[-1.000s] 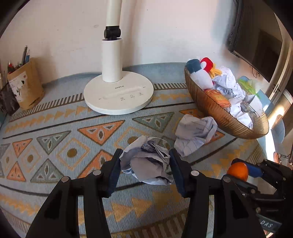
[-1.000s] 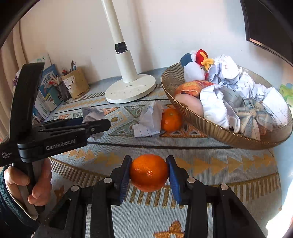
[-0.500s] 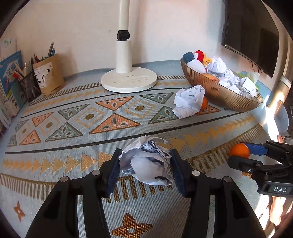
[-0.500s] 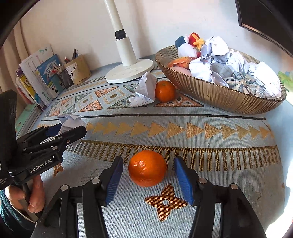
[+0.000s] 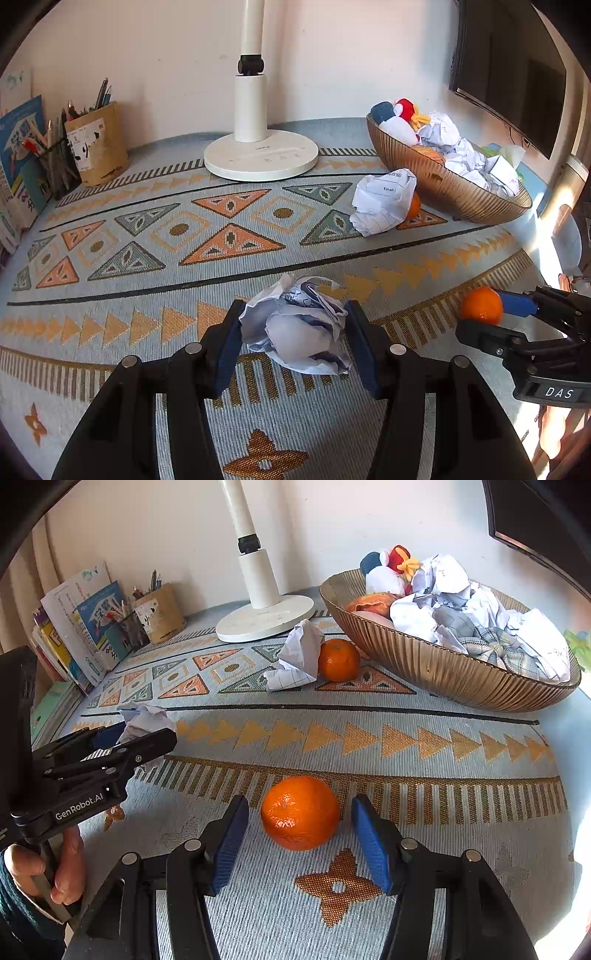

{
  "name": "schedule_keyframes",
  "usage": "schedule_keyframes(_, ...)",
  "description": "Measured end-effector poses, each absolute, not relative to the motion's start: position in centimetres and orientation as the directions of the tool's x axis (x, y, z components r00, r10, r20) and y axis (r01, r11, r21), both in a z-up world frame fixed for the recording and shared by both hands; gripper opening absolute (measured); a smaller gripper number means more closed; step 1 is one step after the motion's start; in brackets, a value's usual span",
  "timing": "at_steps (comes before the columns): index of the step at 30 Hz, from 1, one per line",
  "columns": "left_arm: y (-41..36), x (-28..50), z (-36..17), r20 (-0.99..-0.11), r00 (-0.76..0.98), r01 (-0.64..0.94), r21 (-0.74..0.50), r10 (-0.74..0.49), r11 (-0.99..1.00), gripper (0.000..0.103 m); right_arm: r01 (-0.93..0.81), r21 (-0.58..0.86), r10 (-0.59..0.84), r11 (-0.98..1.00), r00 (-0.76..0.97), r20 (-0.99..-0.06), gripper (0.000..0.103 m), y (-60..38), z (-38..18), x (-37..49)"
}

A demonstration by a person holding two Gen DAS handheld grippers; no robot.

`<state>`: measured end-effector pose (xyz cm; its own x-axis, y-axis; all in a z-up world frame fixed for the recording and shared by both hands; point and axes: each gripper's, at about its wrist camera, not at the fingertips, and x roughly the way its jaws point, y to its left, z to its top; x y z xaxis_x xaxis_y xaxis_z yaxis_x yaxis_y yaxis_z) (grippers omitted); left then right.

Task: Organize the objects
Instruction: 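Carry the paper ball and orange over the woven bowl and release both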

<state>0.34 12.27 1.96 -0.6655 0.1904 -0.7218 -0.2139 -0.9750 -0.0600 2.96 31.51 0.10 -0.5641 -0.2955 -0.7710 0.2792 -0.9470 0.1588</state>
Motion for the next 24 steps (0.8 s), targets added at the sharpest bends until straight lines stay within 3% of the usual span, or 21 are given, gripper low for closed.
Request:
schedule_keyframes(2,12.2,0.4,2.0,-0.717,-0.669,-0.217,-0.061,0.194,-0.974,0.052,0.285,0.143,-0.288,-0.948,-0.574,-0.766,0.038,31.3,0.3,3.3)
schedule_keyframes(5,12.3,0.7,2.2,-0.709,-0.676,-0.228,-0.060,0.202,-0.972,0.050,0.266,0.100,-0.250,-0.959,-0.623,-0.742,0.038,31.2,1.1,4.4)
schedule_keyframes(7,12.6,0.7,2.3,-0.711,-0.674,-0.239,-0.049,0.202,-0.970,0.050,0.270,0.157,-0.297,-0.950,-0.626,-0.721,0.038,32.0,2.2,4.9)
schedule_keyframes(10,13.1,0.2,4.0,-0.706,-0.650,-0.284,-0.116,0.281,-0.952,0.050,0.236,0.166,-0.285,-0.958,-0.689,-0.667,0.038,34.1,5.9,5.0)
schedule_keyframes(14,15.7,-1.6,9.4,-0.624,-0.683,-0.367,-0.158,0.380,-0.917,0.050,0.125,0.201,-0.217,-0.972,-0.810,-0.545,0.038,38.4,12.2,4.7)
schedule_keyframes(17,19.3,-3.1,13.5,-0.563,-0.711,-0.439,-0.112,0.421,-0.892,0.050,0.040,0.303,-0.189,-0.952,-0.857,-0.479,0.038,41.9,14.8,3.5)
schedule_keyframes(24,25.8,-9.6,13.8,-0.581,-0.650,-0.506,-0.150,0.490,-0.849,0.050,-0.098,0.426,-0.169,-0.899,-0.821,-0.545,0.038,45.9,12.7,-1.1)
